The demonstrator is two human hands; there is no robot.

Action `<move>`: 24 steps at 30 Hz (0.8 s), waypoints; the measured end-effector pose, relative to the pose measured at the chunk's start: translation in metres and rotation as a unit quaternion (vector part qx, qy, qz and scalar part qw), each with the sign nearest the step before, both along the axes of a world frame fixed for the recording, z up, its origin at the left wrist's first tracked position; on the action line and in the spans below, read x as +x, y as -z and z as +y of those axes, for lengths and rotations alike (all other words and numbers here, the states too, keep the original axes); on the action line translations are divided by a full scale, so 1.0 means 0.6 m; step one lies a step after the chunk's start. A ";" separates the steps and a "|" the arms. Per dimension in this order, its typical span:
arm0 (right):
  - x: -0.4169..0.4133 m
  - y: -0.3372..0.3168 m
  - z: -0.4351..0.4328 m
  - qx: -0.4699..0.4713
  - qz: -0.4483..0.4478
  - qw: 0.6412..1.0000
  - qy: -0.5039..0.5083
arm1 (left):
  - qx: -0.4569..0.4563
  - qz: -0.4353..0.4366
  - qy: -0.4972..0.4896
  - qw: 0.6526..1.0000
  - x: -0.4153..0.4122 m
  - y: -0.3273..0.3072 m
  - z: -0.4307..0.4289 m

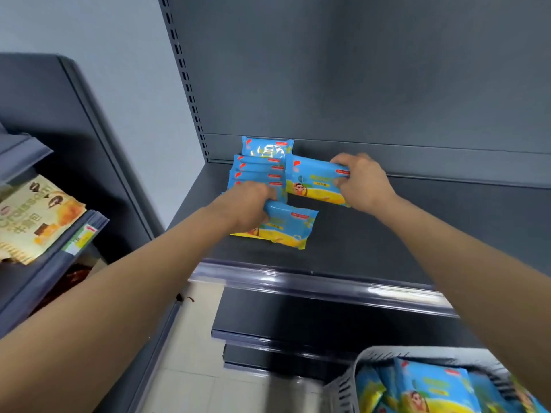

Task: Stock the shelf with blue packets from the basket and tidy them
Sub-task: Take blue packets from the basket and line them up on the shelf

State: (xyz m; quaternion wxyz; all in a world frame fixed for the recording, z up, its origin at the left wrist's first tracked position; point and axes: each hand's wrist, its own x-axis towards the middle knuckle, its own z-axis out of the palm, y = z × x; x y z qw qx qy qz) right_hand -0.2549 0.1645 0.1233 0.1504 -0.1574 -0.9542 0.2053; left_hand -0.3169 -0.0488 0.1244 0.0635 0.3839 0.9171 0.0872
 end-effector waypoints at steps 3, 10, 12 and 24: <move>-0.012 -0.006 -0.012 0.002 -0.020 1.000 -0.014 | -0.016 -0.008 -0.003 1.000 -0.013 0.009 -0.013; -0.040 -0.001 -0.074 -0.085 -0.102 0.983 -0.125 | -0.007 -0.032 -0.040 0.999 -0.029 0.018 -0.065; -0.049 0.012 -0.091 -0.084 -0.134 0.976 -0.150 | 0.008 -0.036 -0.052 0.998 -0.030 0.021 -0.078; -0.101 0.046 -0.114 -0.078 -0.149 0.976 -0.140 | 0.071 -0.052 -0.076 0.993 -0.060 0.055 -0.108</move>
